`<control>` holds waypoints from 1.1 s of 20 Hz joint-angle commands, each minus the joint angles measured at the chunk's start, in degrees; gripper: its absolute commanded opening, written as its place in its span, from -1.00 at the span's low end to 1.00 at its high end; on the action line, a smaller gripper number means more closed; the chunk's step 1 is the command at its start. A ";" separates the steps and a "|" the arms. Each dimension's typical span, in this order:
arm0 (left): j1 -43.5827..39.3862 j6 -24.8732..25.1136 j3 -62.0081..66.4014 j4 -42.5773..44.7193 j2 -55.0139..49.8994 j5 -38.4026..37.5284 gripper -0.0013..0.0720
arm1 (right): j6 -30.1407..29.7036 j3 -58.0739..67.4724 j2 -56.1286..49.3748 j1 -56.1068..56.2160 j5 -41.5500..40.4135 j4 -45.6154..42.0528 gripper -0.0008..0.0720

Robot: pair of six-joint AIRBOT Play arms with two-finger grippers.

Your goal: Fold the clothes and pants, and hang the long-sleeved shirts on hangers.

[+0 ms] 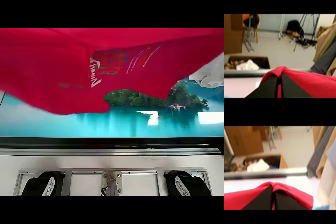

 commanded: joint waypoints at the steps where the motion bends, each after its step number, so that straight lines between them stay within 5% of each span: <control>1: 0.09 -0.59 6.97 0.15 2.51 1.57 -0.94 | 1.01 3.58 5.29 0.00 0.63 -0.61 -0.94; 7: 0.07 -1.40 8.24 0.17 -10.54 -8.37 -0.94 | 2.62 3.56 -0.11 0.02 7.69 -0.59 -0.94; 13: -0.02 -1.38 -5.64 0.00 -31.61 -8.59 -0.94 | 1.55 3.50 -24.79 0.15 23.28 -0.59 -0.94; 17: -2.54 -0.74 -9.25 0.04 -46.86 -4.33 -0.94 | 1.36 3.63 -42.38 0.42 18.91 -0.35 -0.94; 22: -5.35 -0.44 -0.90 0.00 -62.34 -1.55 -0.94 | 1.60 3.63 -52.30 1.70 8.61 -0.37 -0.94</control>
